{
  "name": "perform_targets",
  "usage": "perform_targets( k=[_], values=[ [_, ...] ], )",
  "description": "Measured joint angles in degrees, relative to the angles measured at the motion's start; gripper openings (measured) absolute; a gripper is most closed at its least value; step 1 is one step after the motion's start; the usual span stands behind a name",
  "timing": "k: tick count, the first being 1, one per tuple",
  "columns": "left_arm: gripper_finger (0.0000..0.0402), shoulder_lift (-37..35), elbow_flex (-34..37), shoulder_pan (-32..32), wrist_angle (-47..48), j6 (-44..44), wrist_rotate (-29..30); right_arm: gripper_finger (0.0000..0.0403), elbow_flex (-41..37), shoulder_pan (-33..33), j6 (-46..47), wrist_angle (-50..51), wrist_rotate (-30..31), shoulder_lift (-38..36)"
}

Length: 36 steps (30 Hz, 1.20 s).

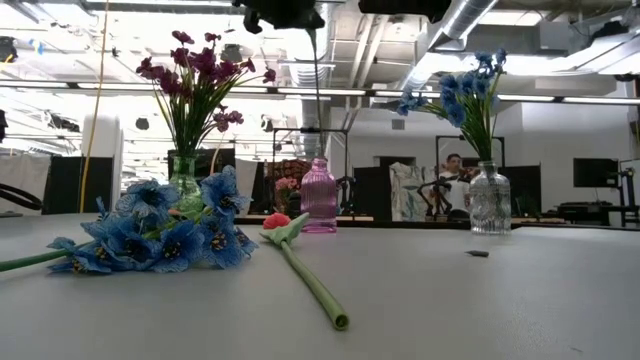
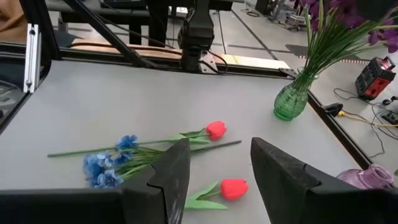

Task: Sort flowers into vase by color
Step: Put the left pink flower into the purple vase

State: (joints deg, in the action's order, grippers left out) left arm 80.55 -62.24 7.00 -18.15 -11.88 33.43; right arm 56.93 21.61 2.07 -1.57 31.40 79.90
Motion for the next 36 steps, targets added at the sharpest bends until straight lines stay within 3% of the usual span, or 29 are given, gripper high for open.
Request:
perform_targets(
  k=[11,36],
  values=[
    [0.0000,0.0,0.0,2.4,5.1,4.2,-1.6,0.0195,0.0,0.0,-0.1,0.0,0.0,0.0],
    [0.0000,0.0,0.0,0.7,1.7,1.6,-3.1,0.0195,0.0,0.0,0.0,-0.1,0.0,0.0]
  ],
)
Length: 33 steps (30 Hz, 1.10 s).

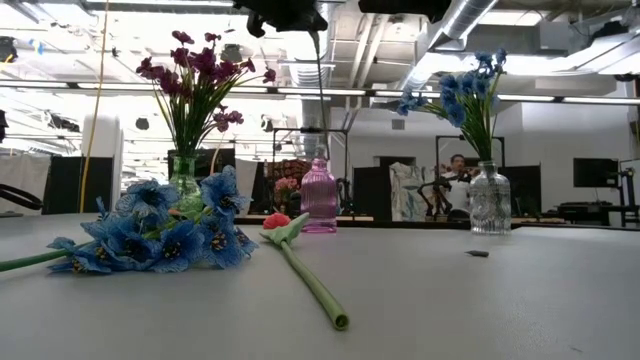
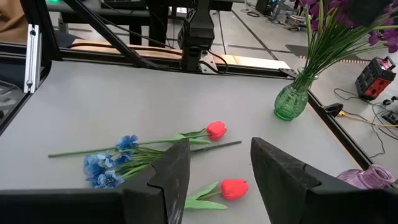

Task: Sort flowers into vase by color
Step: Put the left pink flower into the purple vase

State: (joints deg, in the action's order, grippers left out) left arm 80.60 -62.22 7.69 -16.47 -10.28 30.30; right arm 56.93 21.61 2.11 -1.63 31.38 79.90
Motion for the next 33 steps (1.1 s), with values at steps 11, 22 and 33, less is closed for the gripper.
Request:
perform_targets(
  k=[11,22,33],
  values=[
    [0.0000,0.0,0.0,-1.8,0.0,-1.6,2.3,0.0195,0.0,0.0,0.0,0.0,0.0,0.0],
    [0.0000,0.0,0.0,-2.9,-0.1,-2.5,4.9,0.0195,0.0,0.0,0.0,0.0,0.0,0.0],
    [0.0000,0.0,0.0,-2.9,1.0,0.6,4.9,0.0195,0.0,0.0,-0.1,0.0,0.0,0.0]
  ],
)
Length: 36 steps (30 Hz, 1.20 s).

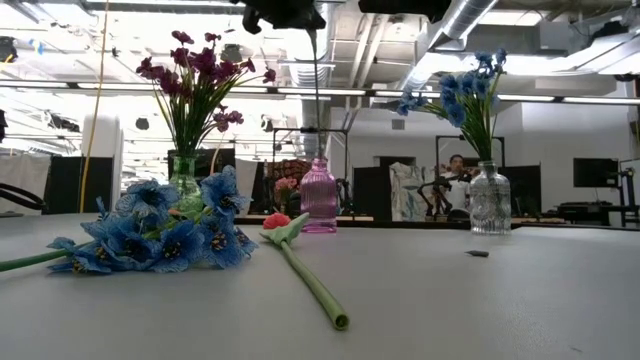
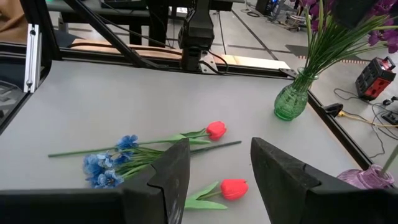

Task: Sort flowers into vase by color
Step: Put the left pink flower into the purple vase

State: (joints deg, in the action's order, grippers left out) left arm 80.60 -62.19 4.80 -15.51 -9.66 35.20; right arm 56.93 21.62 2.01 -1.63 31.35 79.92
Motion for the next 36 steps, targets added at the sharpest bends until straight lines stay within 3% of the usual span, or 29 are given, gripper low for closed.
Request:
perform_targets(
  k=[13,29,36],
  values=[
    [0.0000,0.0,0.0,5.2,5.9,8.9,-2.5,0.0195,0.0,0.0,0.0,0.0,0.0,0.0],
    [0.0019,0.1,0.0,10.2,5.4,7.0,-7.7,0.0195,0.0,0.0,0.0,0.0,0.0,0.0],
    [0.0058,0.1,0.0,10.2,5.5,4.6,-7.7,0.0195,0.0,0.0,0.0,0.0,0.0,0.0]
  ],
)
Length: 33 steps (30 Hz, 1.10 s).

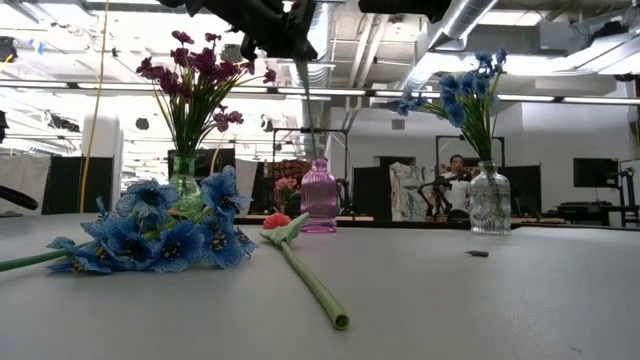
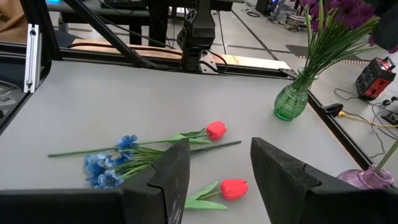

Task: Sort flowers into vase by color
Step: Put the left pink flower into the purple vase, then put the right pink flower into the purple vase

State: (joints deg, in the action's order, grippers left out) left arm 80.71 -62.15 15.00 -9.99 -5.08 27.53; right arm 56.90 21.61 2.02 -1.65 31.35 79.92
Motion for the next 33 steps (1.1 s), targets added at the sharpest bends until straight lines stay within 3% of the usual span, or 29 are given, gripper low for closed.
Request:
perform_targets(
  k=[12,22,33],
  values=[
    [0.0143,-1.0,0.0,-1.5,2.1,-1.2,-0.2,0.0195,0.0,0.0,0.0,0.0,0.0,0.0],
    [0.0144,-9.0,0.0,-4.0,12.2,-0.6,-0.6,0.0195,0.0,0.0,1.2,-0.2,0.0,0.0],
    [0.0144,-16.0,0.0,-13.6,25.3,0.8,-1.5,0.0195,0.0,0.0,7.7,-0.1,-0.2,0.0]
  ],
)
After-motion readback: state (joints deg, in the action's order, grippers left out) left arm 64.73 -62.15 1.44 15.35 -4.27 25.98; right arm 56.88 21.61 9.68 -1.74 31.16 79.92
